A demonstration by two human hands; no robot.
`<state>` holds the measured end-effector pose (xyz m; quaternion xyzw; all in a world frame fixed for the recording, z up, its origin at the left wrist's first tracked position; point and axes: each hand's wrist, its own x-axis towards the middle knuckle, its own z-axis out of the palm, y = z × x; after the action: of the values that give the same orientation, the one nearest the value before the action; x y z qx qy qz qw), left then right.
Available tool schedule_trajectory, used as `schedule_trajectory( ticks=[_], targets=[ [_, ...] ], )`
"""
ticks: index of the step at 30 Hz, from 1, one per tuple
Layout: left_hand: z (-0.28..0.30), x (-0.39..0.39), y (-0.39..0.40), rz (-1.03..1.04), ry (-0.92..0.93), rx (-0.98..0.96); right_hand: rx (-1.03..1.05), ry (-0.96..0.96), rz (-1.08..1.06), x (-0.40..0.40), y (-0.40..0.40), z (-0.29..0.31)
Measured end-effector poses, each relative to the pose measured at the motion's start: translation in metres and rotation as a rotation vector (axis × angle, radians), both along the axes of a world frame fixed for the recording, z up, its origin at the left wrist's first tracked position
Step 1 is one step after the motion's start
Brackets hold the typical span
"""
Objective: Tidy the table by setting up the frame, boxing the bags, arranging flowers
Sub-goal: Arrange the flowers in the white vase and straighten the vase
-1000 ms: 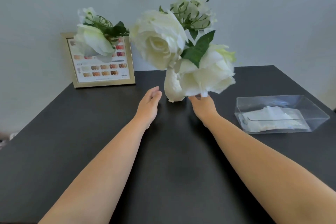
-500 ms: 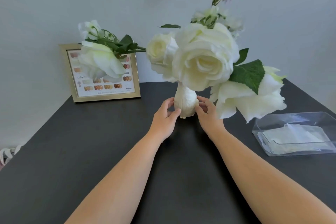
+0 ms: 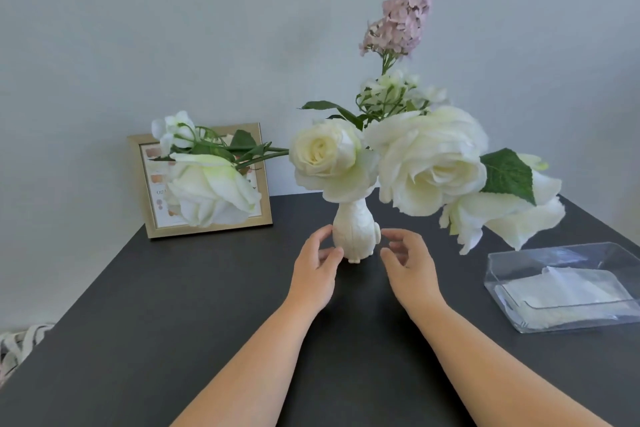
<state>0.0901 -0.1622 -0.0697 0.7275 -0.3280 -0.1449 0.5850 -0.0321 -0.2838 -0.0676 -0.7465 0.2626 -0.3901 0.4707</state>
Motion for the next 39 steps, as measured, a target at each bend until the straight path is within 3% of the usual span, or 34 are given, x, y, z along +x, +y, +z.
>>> schedule_trajectory(
  ticks=[4, 7, 9, 13, 16, 20, 22, 25, 27, 31, 39],
  targets=[
    [0.003, -0.002, 0.010, 0.085, 0.035, -0.152, -0.218, -0.337, 0.087, -0.025, 0.038, 0.025],
    [0.025, -0.001, 0.018, 0.220, 0.060, -0.386, -0.241, -0.614, 0.079, -0.040, 0.055, 0.055],
    [0.047, 0.000, 0.026, 0.288, 0.078, -0.556, -0.396, -0.714, 0.069, -0.053, 0.061, 0.076],
    [0.089, 0.004, 0.040, 0.416, 0.021, -0.761, -0.958, -0.608, -0.008, -0.071, 0.074, 0.104],
    [0.105, 0.016, 0.048, 0.405, -0.010, -0.808, -1.129, -0.431, -0.269, -0.071, 0.074, 0.125],
    [0.119, 0.039, 0.047, 0.415, 0.060, -0.696, -0.989, -0.006, -0.340, -0.070, 0.051, 0.159],
    [0.126, 0.044, 0.044, 0.437, 0.077, -0.619, -0.970, 0.076, -0.316, -0.069, 0.041, 0.168],
    [0.142, 0.052, 0.038, 0.537, 0.006, -0.481, -0.978, 0.041, -0.278, -0.065, 0.031, 0.181],
    [0.159, 0.053, 0.034, 0.554, -0.033, -0.499, -0.945, 0.001, -0.243, -0.062, 0.024, 0.191],
    [0.196, 0.047, 0.030, 0.440, -0.163, -0.656, -0.808, -0.020, -0.148, -0.052, 0.008, 0.220],
    [0.230, 0.040, 0.008, 0.246, -0.270, -0.495, -0.714, 0.114, -0.007, -0.021, 0.001, 0.259]
  ],
)
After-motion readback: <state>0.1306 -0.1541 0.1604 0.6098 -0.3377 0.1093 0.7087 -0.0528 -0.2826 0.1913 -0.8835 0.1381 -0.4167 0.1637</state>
